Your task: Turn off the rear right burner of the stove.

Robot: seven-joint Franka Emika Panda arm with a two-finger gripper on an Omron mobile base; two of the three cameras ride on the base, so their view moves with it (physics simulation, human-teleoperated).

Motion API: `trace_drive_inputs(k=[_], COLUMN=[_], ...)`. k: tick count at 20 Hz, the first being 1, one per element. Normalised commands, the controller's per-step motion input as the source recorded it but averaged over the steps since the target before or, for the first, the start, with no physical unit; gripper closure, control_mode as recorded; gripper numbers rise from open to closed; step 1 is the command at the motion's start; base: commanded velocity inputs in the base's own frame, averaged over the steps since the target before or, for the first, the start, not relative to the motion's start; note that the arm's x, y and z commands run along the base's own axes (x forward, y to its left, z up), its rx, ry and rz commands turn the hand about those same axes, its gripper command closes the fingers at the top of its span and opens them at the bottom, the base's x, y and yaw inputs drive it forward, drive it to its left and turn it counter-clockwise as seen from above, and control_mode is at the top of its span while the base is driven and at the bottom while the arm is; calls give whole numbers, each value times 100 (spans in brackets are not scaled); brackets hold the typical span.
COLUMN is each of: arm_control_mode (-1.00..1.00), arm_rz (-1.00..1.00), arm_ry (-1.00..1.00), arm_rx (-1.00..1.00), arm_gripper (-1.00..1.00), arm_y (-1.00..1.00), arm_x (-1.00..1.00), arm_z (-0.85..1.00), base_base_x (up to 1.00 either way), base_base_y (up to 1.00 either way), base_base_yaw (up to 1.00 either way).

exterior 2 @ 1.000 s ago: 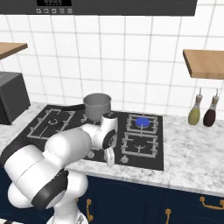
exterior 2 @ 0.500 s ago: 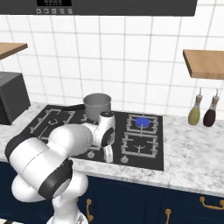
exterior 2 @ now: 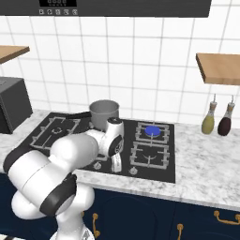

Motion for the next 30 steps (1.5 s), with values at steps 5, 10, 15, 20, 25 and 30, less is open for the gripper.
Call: trace_drive_inputs(k=[5,10,15,20,25,30], arm_control_mode=[-100,-100,-100,-100,-100,-100], arm_rz=[0,0,0,0,0,0], arm_ry=[-3,0,0,1,5,2], arm_rx=[0,0,0,-2,-4,-1], arm_gripper=[-100,-100,-100,-100,-100,-100], arm_y=[0,0,0,0,-1,-28], arm_x=[0,0,-1,0,-29,-91], arm_z=[-3,-21,-24,-54,-71,-60], base_base_x=[0,0,0,0,0,0], base_base_y=[0,0,0,0,0,0], base_base_yaw=[0,0,0,0,0,0])
